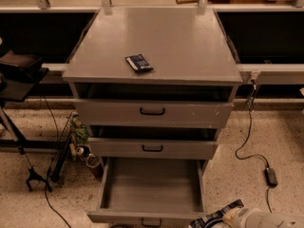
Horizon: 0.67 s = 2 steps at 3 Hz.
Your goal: Pick blue chip bag from bottom drawer and place on counter
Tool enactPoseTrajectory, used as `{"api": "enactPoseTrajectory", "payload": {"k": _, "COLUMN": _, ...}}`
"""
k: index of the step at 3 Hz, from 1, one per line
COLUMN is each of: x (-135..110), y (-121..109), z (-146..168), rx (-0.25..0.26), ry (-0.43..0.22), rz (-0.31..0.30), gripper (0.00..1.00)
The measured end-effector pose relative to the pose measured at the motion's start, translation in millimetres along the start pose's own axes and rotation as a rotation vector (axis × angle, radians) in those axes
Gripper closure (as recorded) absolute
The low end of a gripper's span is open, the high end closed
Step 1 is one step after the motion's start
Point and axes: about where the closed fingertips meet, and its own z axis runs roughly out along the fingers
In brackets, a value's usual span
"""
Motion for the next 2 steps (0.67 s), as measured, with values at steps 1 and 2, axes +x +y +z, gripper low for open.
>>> {"api": "enactPoseTrajectory", "payload": {"k": 1, "x": 1.0, "y": -2.7, "z": 0.5, "rx": 0.006, "ry": 0.004, "rz": -0.001, "gripper": 1.00}}
{"api": "enactPoseTrajectory", "payload": {"k": 2, "x": -2.1, "y": -9.7, "z": -0.1, "rx": 0.018, "ry": 0.000, "rz": -0.015, "gripper": 1.00}}
